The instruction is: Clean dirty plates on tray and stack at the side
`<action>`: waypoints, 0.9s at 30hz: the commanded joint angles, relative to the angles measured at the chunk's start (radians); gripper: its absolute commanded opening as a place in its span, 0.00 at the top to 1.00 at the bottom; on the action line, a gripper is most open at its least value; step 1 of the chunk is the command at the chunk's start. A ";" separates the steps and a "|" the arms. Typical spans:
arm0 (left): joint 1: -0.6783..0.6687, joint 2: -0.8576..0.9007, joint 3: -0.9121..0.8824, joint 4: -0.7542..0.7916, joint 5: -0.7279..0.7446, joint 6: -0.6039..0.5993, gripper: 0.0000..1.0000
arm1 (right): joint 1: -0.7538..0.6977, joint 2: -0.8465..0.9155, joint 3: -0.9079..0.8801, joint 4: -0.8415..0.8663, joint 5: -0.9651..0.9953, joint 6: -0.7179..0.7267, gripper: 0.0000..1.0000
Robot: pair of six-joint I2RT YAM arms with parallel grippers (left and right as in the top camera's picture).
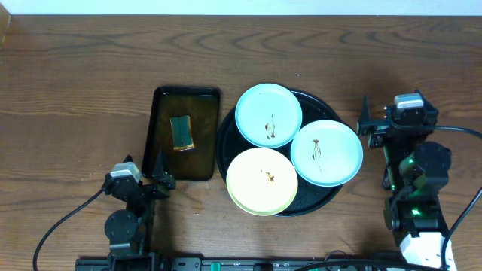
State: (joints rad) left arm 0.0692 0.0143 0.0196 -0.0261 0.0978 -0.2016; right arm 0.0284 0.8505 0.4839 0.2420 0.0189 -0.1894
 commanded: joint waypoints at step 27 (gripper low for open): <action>0.003 -0.003 -0.014 -0.037 0.018 0.018 0.19 | 0.010 -0.002 0.017 -0.291 0.172 -0.006 0.01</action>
State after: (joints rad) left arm 0.0696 0.0143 0.0196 -0.0265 0.0978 -0.2016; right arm 0.0284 0.8509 0.4873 -0.0452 0.1493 -0.1894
